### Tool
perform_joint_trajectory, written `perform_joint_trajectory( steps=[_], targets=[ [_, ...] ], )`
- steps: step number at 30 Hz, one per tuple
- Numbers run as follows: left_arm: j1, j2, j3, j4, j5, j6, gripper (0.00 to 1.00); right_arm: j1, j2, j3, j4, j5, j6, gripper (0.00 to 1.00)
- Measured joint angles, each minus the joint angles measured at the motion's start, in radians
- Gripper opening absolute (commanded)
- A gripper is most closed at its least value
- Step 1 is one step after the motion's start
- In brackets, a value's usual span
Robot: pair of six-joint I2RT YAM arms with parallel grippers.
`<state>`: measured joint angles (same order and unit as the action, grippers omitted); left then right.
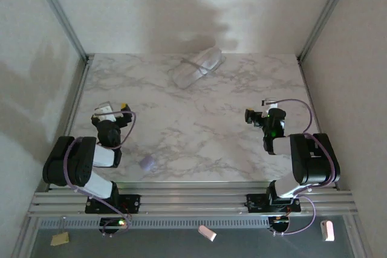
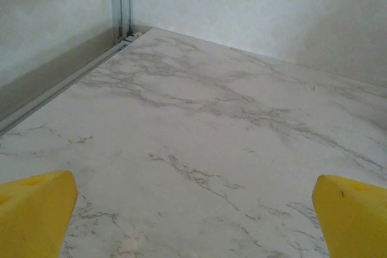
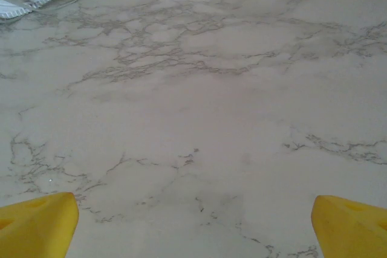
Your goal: Tie the shoes
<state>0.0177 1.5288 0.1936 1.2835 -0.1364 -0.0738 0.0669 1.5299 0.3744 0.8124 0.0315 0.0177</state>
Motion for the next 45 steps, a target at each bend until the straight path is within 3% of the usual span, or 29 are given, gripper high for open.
perform_joint_trajectory(
  steps=[24,28,32,36,41,45],
  targets=[
    [0.004,0.0,-0.004,0.04,0.014,0.004,0.99,0.0,0.0,0.0,0.001,-0.003,0.0,0.99],
    [-0.031,-0.05,-0.04,0.044,0.001,0.04,0.99,0.0,-0.017,-0.001,-0.003,-0.003,-0.001,0.99],
    [-0.128,-0.229,-0.01,-0.105,-0.085,0.066,1.0,0.007,-0.123,-0.005,-0.046,-0.006,-0.016,0.99],
    [-0.147,-0.349,0.15,-0.349,-0.173,-0.008,1.0,0.025,-0.264,-0.005,-0.095,-0.012,-0.024,0.99],
    [-0.147,-0.361,0.398,-0.67,-0.263,-0.172,1.0,0.027,-0.361,0.017,-0.154,-0.008,0.084,0.99],
    [-0.147,-0.338,0.492,-0.812,-0.264,-0.304,1.0,0.027,-0.375,0.068,-0.249,0.0,0.188,0.99]
  ],
)
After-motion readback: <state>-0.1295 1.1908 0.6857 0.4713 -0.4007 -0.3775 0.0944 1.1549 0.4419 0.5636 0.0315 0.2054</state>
